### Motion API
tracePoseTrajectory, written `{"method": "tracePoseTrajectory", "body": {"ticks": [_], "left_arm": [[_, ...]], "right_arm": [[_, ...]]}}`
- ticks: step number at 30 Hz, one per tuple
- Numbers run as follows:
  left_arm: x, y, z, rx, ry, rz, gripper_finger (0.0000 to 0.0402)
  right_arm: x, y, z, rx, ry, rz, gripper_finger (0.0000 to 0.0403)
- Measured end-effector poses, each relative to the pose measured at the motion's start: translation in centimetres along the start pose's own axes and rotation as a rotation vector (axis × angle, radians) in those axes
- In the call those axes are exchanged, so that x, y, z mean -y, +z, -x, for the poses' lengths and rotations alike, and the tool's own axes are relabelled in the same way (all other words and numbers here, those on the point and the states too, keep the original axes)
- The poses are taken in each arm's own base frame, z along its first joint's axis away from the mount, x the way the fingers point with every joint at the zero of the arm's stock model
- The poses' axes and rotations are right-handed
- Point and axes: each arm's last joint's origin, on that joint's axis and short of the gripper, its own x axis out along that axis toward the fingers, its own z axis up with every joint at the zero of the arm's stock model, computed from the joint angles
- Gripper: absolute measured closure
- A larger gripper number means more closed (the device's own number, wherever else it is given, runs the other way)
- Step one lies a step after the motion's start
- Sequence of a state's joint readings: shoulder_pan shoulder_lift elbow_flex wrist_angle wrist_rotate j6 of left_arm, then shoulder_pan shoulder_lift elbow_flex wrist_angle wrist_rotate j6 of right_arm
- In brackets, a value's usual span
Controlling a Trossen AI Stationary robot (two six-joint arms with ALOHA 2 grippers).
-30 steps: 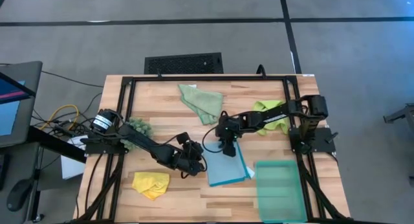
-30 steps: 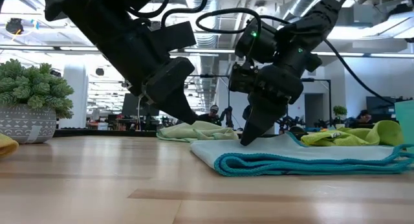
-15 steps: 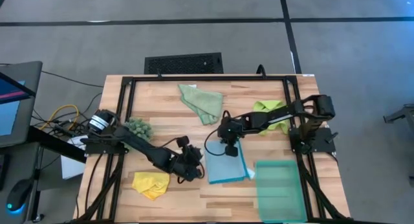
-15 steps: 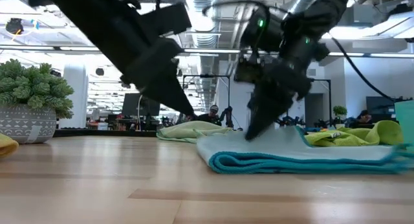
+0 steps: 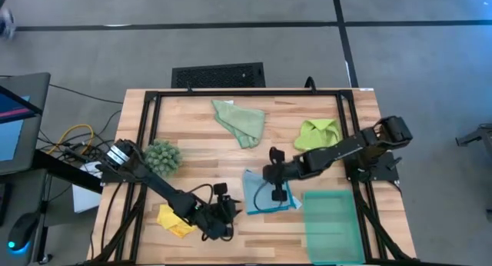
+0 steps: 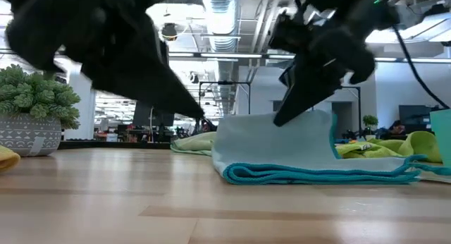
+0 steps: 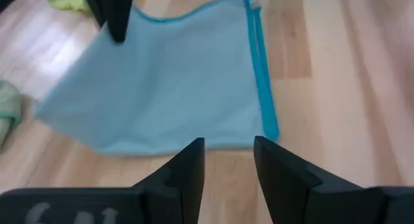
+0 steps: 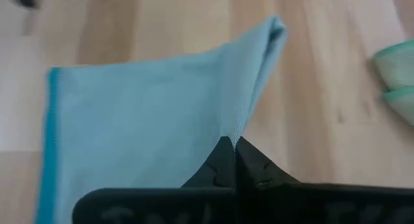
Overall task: Fold microfiber towels
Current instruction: Fold the blue microfiber cloth
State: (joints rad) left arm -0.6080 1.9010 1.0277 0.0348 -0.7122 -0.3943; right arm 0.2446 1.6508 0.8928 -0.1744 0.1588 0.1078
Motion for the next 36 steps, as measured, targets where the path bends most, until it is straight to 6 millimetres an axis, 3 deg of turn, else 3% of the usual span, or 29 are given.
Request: {"method": "tracePoseTrajectory", "body": {"ticks": [9, 17, 21, 26, 31, 36], "left_arm": [[0.6, -2.4, -4.2, -0.014, -0.037, -0.030, 0.0274], [-0.2, -2.2, -5.6, -0.024, -0.060, 0.058, 0.0274], [-0.2, -2.3, -5.5, -0.038, -0.084, 0.035, 0.0274], [-0.4, -1.5, -4.2, -0.067, -0.127, 0.017, 0.0274], [-1.0, 0.0, -1.7, -0.097, -0.150, 0.065, 0.0274], [-1.0, 0.0, -0.7, -0.113, -0.114, 0.083, 0.0274]], "right_arm": [[-4.5, -0.5, 1.1, 0.065, -0.129, 0.026, 0.0396], [-7.5, -0.4, 2.4, 0.131, -0.132, 0.038, 0.0391], [-8.9, -0.7, 2.6, 0.140, -0.102, 0.026, 0.0395], [-10.1, -1.6, 1.3, 0.128, -0.107, 0.031, 0.0394], [-10.3, -2.4, -0.7, 0.083, -0.123, 0.062, 0.0389], [-10.3, -2.4, -0.7, 0.080, -0.107, 0.109, 0.0394]]}}
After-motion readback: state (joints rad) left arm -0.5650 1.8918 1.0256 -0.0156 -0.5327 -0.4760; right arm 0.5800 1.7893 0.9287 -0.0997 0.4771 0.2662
